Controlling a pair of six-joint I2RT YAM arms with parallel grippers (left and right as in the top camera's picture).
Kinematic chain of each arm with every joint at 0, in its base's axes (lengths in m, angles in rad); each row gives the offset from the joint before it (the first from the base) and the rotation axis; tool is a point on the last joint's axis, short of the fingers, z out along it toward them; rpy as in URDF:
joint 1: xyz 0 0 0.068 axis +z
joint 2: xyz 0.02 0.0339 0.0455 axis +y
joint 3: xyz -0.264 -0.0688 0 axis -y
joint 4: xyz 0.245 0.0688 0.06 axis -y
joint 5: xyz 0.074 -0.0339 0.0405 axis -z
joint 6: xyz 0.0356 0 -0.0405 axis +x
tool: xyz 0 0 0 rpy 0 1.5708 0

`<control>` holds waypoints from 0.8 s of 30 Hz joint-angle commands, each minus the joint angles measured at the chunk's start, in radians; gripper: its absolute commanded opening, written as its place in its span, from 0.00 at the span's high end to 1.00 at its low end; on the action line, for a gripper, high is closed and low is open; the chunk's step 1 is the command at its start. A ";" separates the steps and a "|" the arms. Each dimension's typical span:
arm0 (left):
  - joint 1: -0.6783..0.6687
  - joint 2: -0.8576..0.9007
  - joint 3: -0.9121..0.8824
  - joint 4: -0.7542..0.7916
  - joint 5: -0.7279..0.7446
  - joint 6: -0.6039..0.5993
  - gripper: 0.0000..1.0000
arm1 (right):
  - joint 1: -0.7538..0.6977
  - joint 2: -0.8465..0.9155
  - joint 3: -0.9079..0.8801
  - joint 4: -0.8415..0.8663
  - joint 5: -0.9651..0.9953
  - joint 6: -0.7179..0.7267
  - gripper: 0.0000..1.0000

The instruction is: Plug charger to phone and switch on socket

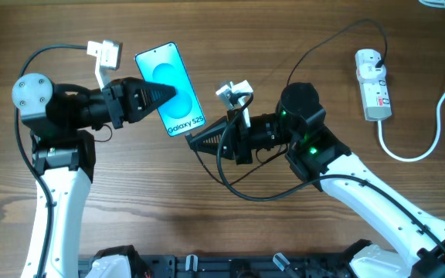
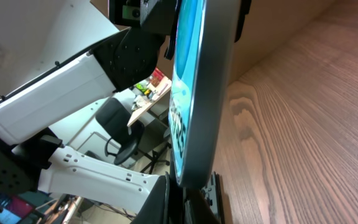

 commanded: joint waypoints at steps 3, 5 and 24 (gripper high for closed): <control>-0.003 -0.008 0.014 0.010 0.047 0.006 0.96 | 0.002 0.008 0.003 0.008 0.023 0.006 0.96; -0.003 -0.008 0.014 0.010 0.047 0.006 0.96 | 0.001 0.008 0.003 0.008 0.026 0.006 0.96; 0.034 -0.008 0.014 0.013 0.085 0.005 0.96 | 0.017 0.008 0.003 0.029 0.159 0.036 0.96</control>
